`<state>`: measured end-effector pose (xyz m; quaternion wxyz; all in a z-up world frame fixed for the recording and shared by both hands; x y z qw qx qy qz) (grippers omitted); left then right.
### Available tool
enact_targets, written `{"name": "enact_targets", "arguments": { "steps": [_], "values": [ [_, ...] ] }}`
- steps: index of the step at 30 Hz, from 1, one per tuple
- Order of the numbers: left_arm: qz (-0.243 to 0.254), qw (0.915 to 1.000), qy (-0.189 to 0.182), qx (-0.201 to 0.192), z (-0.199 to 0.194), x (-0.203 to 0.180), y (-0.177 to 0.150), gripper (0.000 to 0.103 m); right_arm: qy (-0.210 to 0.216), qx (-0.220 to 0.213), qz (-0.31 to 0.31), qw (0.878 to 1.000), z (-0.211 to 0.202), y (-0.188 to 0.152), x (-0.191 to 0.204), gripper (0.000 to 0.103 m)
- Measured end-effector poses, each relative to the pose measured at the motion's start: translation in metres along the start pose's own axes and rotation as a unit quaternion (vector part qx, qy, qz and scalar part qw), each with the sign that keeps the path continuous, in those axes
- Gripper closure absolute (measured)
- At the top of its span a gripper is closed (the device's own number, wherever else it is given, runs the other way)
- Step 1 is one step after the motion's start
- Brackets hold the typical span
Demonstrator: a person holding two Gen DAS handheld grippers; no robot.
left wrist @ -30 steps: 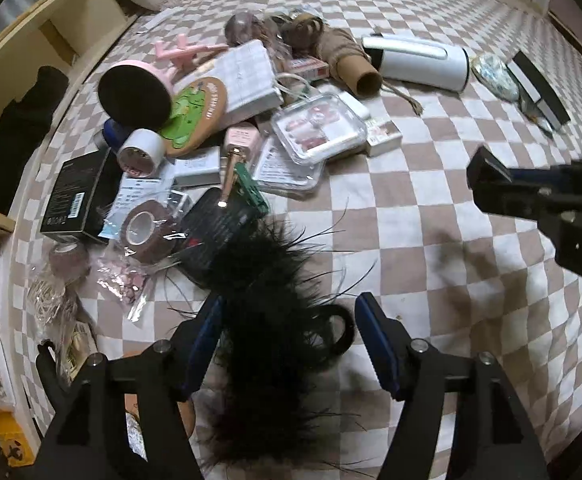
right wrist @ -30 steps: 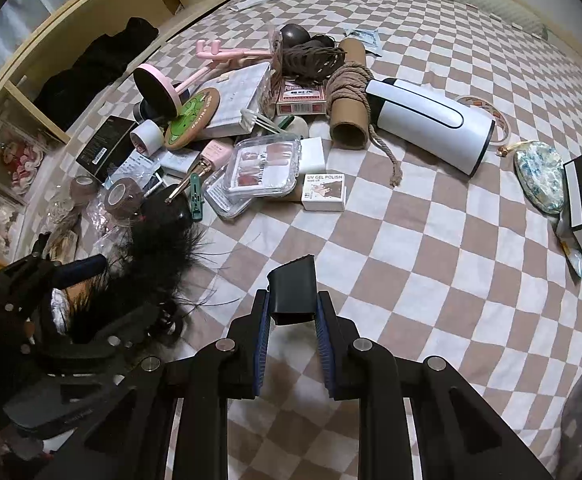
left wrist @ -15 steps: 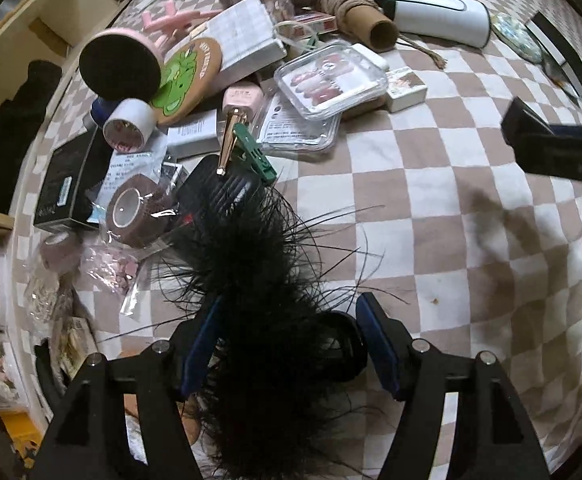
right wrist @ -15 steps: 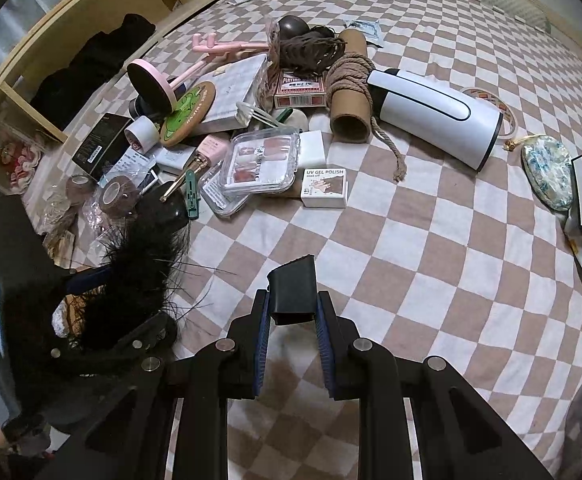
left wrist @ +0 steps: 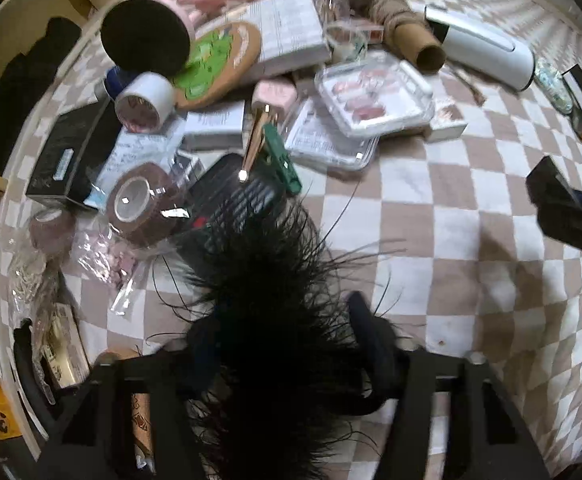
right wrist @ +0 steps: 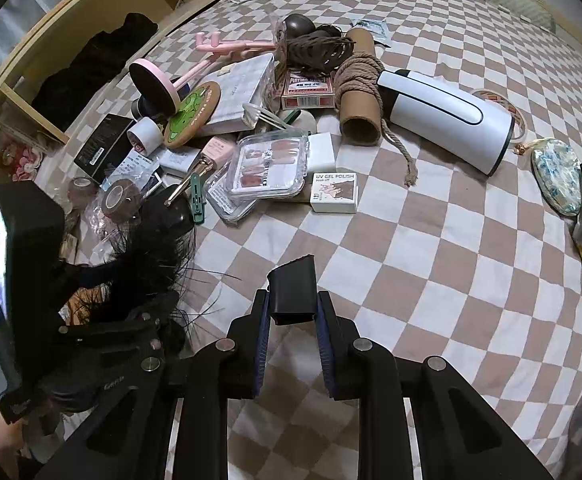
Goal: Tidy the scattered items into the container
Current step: 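Carry the feather boa and black item toward the clear container with both tools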
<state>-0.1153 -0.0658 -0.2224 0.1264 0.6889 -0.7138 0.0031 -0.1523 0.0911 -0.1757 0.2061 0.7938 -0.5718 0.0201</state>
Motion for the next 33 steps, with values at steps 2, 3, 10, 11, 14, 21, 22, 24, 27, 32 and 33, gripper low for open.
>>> {"name": "enact_targets", "arguments": {
  "steps": [2,3,10,11,14,21,22,24,27,32,33],
  "values": [
    [0.004,0.9999,0.004,0.011,0.005,0.0,-0.001,0.059,0.002,0.001,0.0,1.0,0.001,0.001,0.001,0.08],
    [0.006,0.9999,0.005,0.015,0.007,0.0,-0.002,0.063,0.002,0.001,-0.001,1.0,0.001,0.001,0.001,0.08],
    [0.029,0.999,0.006,0.032,0.012,-0.002,-0.01,0.088,0.001,0.005,0.001,1.0,0.005,0.001,-0.001,0.08],
    [0.028,0.9991,0.004,0.031,0.011,-0.001,-0.012,0.088,0.0,0.006,0.002,1.0,0.005,0.001,-0.002,0.08],
    [0.02,0.9994,-0.001,0.028,0.008,0.004,-0.016,0.088,-0.003,0.008,0.002,1.0,0.005,-0.001,-0.004,0.08],
    [0.041,0.999,-0.004,-0.018,-0.011,-0.002,-0.023,0.089,-0.007,0.004,0.002,1.0,-0.001,-0.007,-0.005,0.08],
    [0.043,0.9986,-0.007,-0.029,-0.016,-0.004,-0.023,0.089,-0.007,0.003,0.002,1.0,-0.002,-0.007,-0.005,0.08],
    [0.041,0.9975,-0.012,-0.056,-0.027,-0.006,-0.024,0.089,-0.008,-0.001,0.002,1.0,-0.005,-0.009,-0.004,0.08],
    [0.038,0.9956,-0.027,-0.082,-0.041,-0.008,-0.024,0.089,-0.012,-0.013,-0.003,1.0,-0.012,-0.012,-0.002,0.08],
    [0.041,0.9927,-0.044,-0.104,-0.049,-0.014,-0.022,0.089,-0.017,-0.023,-0.009,1.0,-0.019,-0.017,0.0,0.08],
    [0.041,0.9923,-0.046,-0.108,-0.051,-0.021,-0.021,0.089,-0.018,-0.022,-0.011,1.0,-0.02,-0.019,0.001,0.08]
  ]
}}
Point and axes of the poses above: each gripper's, at about its wrist camera, not at the fingertips, and z roughly the way its jaws point, x to its left, y to its top, the point moved 2 cm from there along z, roughly the way its jaws point, and after that the axes turned 3 degrees about z, right-handed, at the moved point
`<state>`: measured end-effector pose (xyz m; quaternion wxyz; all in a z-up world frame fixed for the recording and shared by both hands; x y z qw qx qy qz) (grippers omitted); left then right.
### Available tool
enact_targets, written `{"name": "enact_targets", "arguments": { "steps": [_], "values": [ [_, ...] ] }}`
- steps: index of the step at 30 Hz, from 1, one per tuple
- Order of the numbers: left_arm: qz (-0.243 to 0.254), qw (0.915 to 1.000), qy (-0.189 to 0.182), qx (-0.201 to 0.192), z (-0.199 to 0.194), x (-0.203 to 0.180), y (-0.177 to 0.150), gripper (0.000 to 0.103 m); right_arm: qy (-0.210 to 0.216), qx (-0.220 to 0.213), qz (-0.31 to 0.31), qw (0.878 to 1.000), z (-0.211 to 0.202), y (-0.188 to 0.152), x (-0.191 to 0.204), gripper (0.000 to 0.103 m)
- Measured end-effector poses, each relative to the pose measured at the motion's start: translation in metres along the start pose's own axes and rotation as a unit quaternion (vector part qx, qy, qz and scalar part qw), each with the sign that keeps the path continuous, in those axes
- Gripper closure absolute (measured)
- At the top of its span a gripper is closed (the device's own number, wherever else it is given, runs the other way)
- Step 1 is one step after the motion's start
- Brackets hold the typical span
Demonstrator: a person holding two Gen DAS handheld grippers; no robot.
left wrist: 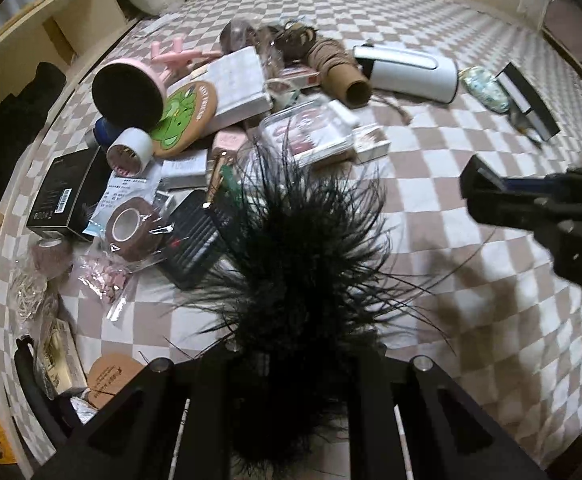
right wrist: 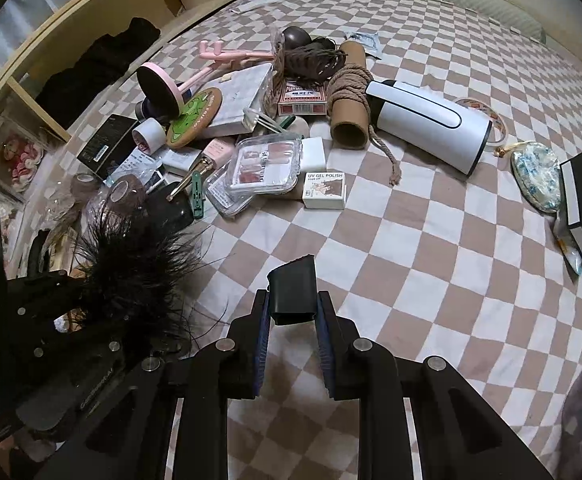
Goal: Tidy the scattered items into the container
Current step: 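Carry the feather boa and black item toward the clear container with both tools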
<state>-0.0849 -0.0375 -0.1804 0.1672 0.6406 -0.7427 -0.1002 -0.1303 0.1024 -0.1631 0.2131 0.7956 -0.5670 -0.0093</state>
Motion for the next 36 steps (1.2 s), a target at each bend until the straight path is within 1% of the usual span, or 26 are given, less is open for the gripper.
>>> {"name": "enact_targets", "arguments": {
  "steps": [4,7,17,25,31,36],
  "values": [
    [-0.001,0.9998,-0.005,-0.017,-0.013,-0.019,0.005,0.089,-0.006,0.001,-0.006,1.0,-0.002,-0.008,0.001,0.08],
    [-0.005,0.9994,-0.012,-0.032,-0.022,-0.025,0.01,0.09,-0.01,-0.002,-0.008,1.0,-0.008,-0.012,0.0,0.08],
    [-0.019,0.9962,-0.039,-0.076,-0.051,-0.03,0.023,0.09,-0.017,-0.035,0.006,0.999,-0.043,-0.015,-0.013,0.08],
    [-0.017,0.9939,-0.049,-0.097,-0.066,-0.037,0.029,0.09,-0.03,-0.048,0.017,0.998,-0.058,-0.017,-0.02,0.08],
    [-0.018,0.9916,-0.055,-0.116,-0.079,-0.038,0.037,0.09,-0.055,-0.068,0.021,0.996,-0.073,-0.019,-0.024,0.08],
    [-0.014,0.9877,-0.065,-0.141,-0.095,-0.041,0.044,0.09,-0.079,-0.097,0.022,0.992,-0.094,-0.019,-0.029,0.08]
  ]
}}
Point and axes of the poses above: each gripper's, at about its wrist camera, not at the fingertips, and z roughly the way its jaws point, x to its left, y to its top, the point moved 2 cm from there along z, roughly the way its jaws point, and after that the axes turned 3 degrees about z, right-handed, at the moved point
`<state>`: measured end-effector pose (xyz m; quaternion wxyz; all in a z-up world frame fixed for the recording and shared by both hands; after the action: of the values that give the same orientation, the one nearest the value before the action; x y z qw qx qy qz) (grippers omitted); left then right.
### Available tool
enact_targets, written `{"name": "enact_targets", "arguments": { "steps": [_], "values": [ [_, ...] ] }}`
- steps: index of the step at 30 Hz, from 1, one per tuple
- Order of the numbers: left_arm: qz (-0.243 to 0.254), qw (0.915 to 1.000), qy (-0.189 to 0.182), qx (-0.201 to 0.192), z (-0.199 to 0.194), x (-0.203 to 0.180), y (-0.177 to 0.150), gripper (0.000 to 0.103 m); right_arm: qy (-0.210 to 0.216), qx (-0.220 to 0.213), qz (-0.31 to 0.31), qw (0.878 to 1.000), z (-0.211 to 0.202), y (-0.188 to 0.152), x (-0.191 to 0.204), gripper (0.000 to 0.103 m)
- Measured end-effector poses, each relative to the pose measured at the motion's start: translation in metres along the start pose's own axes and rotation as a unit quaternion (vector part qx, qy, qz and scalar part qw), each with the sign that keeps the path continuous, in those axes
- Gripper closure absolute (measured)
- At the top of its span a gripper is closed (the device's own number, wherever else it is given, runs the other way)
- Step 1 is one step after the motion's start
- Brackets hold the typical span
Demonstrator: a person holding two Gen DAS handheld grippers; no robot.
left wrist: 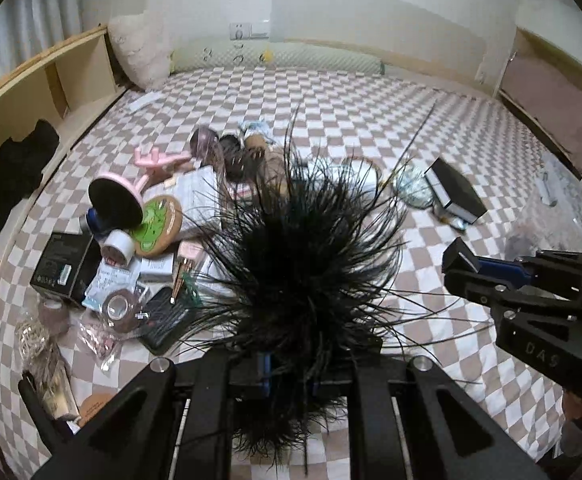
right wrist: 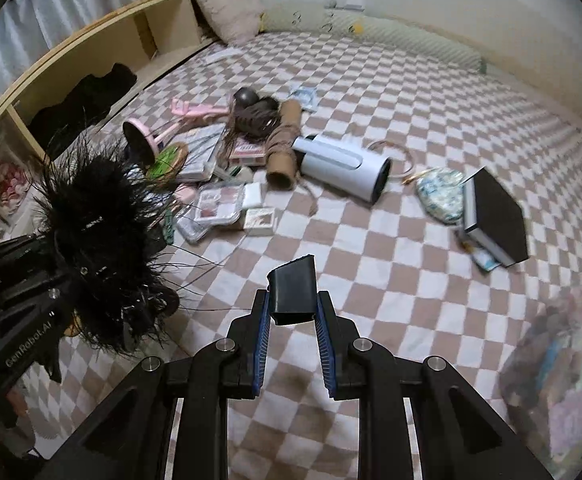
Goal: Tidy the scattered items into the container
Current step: 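Carry the feather boa and black item toward the clear container with both tools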
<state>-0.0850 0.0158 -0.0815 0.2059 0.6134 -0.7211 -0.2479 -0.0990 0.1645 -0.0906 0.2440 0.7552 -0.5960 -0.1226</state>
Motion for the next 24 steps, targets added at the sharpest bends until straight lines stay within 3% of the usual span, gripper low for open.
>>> {"name": "enact_targets", "arguments": {
  "steps": [7,24],
  "values": [
    [-0.002,0.9995,-0.013,-0.028,-0.016,-0.006,0.013,0.09,-0.018,-0.041,0.017,0.999,-0.034,0.003,-0.019,0.08],
    [0.01,0.9965,-0.063,-0.054,-0.031,-0.054,0.038,0.09,-0.057,-0.079,0.039,0.994,-0.091,-0.006,-0.07,0.08]
  ]
}}
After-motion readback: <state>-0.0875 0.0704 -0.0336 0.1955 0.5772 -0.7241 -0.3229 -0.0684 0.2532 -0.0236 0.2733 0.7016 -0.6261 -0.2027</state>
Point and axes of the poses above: each gripper's, at about its wrist camera, not at the fingertips, and z roughly the way its jaws point, x to its left, y to its top, the point moved 2 cm from there along z, roughly the way its jaws point, and after that the axes turned 3 degrees about z, right-handed, at the moved point
